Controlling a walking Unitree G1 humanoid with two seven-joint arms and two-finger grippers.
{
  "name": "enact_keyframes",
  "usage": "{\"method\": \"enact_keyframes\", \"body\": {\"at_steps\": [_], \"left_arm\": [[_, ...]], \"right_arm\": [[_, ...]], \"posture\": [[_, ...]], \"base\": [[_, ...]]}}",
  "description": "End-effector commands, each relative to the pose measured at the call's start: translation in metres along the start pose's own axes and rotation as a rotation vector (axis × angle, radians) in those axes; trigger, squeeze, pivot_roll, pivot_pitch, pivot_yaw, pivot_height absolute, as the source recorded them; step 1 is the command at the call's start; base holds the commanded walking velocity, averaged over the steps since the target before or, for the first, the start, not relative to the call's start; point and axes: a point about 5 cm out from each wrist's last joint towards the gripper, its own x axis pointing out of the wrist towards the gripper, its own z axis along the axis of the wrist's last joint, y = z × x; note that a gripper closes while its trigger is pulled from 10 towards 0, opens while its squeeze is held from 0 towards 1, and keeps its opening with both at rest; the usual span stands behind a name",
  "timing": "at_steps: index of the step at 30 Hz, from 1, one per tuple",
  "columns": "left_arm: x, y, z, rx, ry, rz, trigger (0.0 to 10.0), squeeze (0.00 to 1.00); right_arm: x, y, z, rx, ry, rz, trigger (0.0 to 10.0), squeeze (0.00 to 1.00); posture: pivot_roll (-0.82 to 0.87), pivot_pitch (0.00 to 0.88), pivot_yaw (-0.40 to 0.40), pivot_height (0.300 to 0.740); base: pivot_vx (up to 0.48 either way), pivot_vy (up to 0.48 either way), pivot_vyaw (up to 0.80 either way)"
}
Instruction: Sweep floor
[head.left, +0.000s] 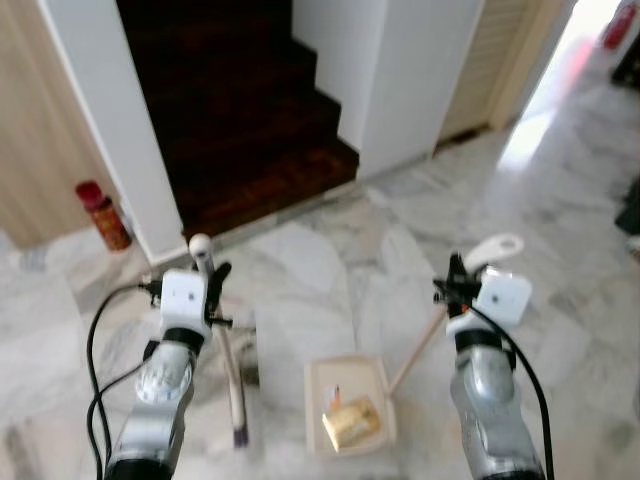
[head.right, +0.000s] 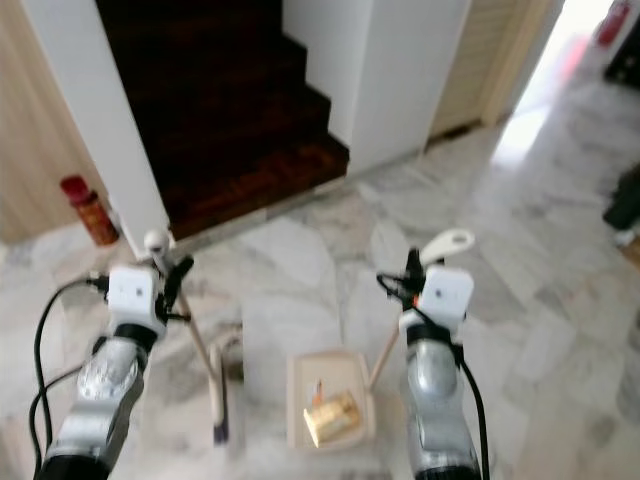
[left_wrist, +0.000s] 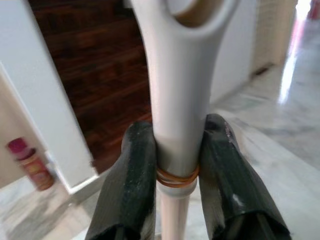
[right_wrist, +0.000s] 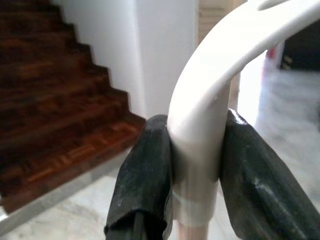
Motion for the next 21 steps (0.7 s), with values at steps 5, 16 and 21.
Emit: {"method": "enact_keyframes", "body": {"at_steps": [5, 16, 21], "left_arm": [[0.0023, 0.0052, 0.0098, 0.016, -0.047, 0.014, 10.0, 0.00], [0.0026, 0.0046, 0.0099, 0.014, -0.047, 0.017, 10.0, 0.00], [0.0025, 0.0043, 0.0098, 0.012, -0.046, 0.015, 10.0, 0.00]], "right_arm": [[0.0030, 0.0039, 0.0097, 0.024, -0.043, 0.008, 10.0, 0.00], [0.0038, 0.0044, 0.0101, 0.023, -0.042, 0.013, 10.0, 0.00], [0.0041, 0.0044, 0.0104, 0.020, -0.043, 0.013, 10.0, 0.00]], "posture": [[0.00, 0.079, -0.012, 0.740], [0.00, 0.074, -0.016, 0.740], [-0.01, 0.073, -0.016, 0.740]], "base": [[0.000, 0.388, 0.00], [0.000, 0.390, 0.00], [0.000, 0.390, 0.00]]}}
